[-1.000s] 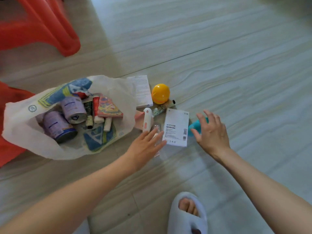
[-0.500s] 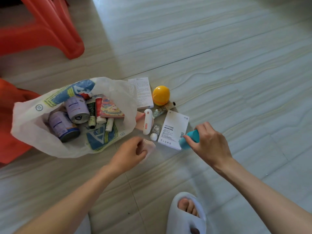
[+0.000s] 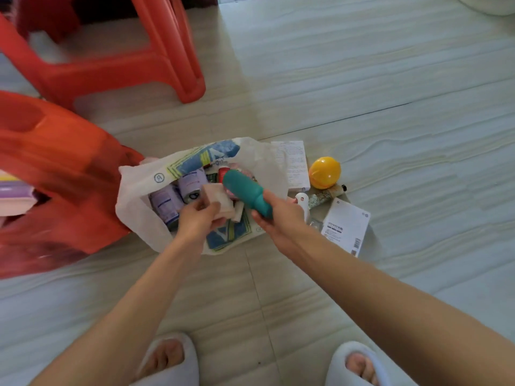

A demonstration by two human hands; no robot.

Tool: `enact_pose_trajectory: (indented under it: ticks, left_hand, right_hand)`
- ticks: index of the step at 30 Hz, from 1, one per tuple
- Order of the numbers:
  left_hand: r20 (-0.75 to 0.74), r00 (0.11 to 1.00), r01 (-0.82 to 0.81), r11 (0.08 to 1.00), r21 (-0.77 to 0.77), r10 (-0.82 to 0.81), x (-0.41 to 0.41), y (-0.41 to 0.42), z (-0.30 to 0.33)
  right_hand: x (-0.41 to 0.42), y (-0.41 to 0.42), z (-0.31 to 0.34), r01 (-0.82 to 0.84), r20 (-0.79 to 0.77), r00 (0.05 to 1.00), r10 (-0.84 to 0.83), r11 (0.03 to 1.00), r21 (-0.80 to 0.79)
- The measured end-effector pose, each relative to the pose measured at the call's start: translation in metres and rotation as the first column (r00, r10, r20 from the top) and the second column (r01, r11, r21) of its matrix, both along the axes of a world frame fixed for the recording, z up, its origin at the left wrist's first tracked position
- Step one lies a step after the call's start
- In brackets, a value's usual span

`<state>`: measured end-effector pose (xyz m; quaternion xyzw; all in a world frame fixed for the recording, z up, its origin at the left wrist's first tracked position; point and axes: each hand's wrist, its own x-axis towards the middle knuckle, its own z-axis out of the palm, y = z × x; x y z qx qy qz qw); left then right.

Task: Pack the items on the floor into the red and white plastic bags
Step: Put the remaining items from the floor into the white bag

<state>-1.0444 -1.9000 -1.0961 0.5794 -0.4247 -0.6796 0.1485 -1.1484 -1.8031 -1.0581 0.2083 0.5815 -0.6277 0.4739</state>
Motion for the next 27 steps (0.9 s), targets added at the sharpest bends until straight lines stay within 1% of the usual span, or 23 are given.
enact_pose_trajectory:
  ticks: [3, 4, 6, 9, 11, 13, 15, 17, 19, 21, 22, 25, 26, 27]
  left_hand:
    - [-0.128, 0.991, -0.052, 0.998, -0.023, 0.049, -0.017, -0.017, 0.012]
    - [-0.157, 0.986, -0.065, 0.997, -0.029, 0.06, -0.023, -0.021, 0.014]
    - [-0.178, 0.983, -0.059, 0.998, -0.02, 0.054, -0.027, -0.022, 0.016]
    - [-0.1, 0.991, 0.085, 0.995, -0.054, -0.09, -0.023, -0.012, 0.009]
    - [-0.064, 0.989, 0.131, 0.991, -0.029, -0.133, -0.018, 0.002, 0.001]
    - [0.012, 0.986, 0.169, 0.985, -0.036, -0.168, -0.014, 0.019, -0.009]
    - [0.146, 0.952, 0.287, 0.951, -0.117, -0.27, -0.012, 0.035, -0.017]
    - [0.287, 0.874, 0.459, 0.861, -0.22, -0.392, -0.013, 0.052, -0.02]
    - [0.39, 0.781, 0.611, 0.724, -0.32, -0.487, -0.016, 0.069, -0.021]
    - [0.425, 0.703, 0.711, 0.574, -0.407, -0.569, -0.023, 0.086, -0.021]
    - [0.44, 0.662, 0.747, 0.493, -0.445, -0.606, -0.028, 0.095, -0.023]
    - [0.514, 0.498, 0.838, 0.233, -0.494, -0.699, -0.046, 0.118, -0.031]
    - [0.533, 0.456, 0.852, 0.178, -0.492, -0.713, -0.053, 0.124, -0.033]
    - [0.552, 0.43, 0.862, 0.143, -0.486, -0.715, -0.058, 0.128, -0.034]
  right_hand:
    - [-0.002, -0.023, -0.009, 0.195, 0.046, 0.981, -0.191, 0.975, -0.107]
    - [-0.003, -0.027, -0.011, 0.209, 0.059, 0.978, -0.202, 0.968, -0.139]
    - [0.0, -0.03, -0.016, 0.12, 0.056, 0.992, -0.112, 0.977, -0.176]
    - [0.009, -0.025, -0.024, -0.061, 0.008, 0.998, 0.063, 0.985, -0.163]
    - [0.011, -0.013, -0.024, -0.143, -0.042, 0.989, 0.138, 0.983, -0.119]
    - [0.008, 0.005, -0.022, -0.197, -0.1, 0.976, 0.194, 0.98, -0.024]
    - [0.0, 0.027, -0.021, -0.203, -0.144, 0.966, 0.214, 0.975, 0.086]
    - [-0.01, 0.052, -0.023, -0.229, -0.231, 0.931, 0.281, 0.946, 0.228]
    - [-0.024, 0.08, -0.03, -0.252, -0.326, 0.853, 0.408, 0.868, 0.428]
    - [-0.04, 0.108, -0.04, -0.198, -0.379, 0.778, 0.501, 0.768, 0.609]
    - [-0.047, 0.121, -0.046, -0.165, -0.378, 0.762, 0.526, 0.722, 0.672]
    - [-0.067, 0.15, -0.06, -0.094, -0.336, 0.755, 0.563, 0.6, 0.794]
    - [-0.071, 0.157, -0.065, -0.091, -0.315, 0.765, 0.561, 0.579, 0.81]
    - [-0.073, 0.161, -0.072, -0.097, -0.289, 0.787, 0.544, 0.573, 0.813]
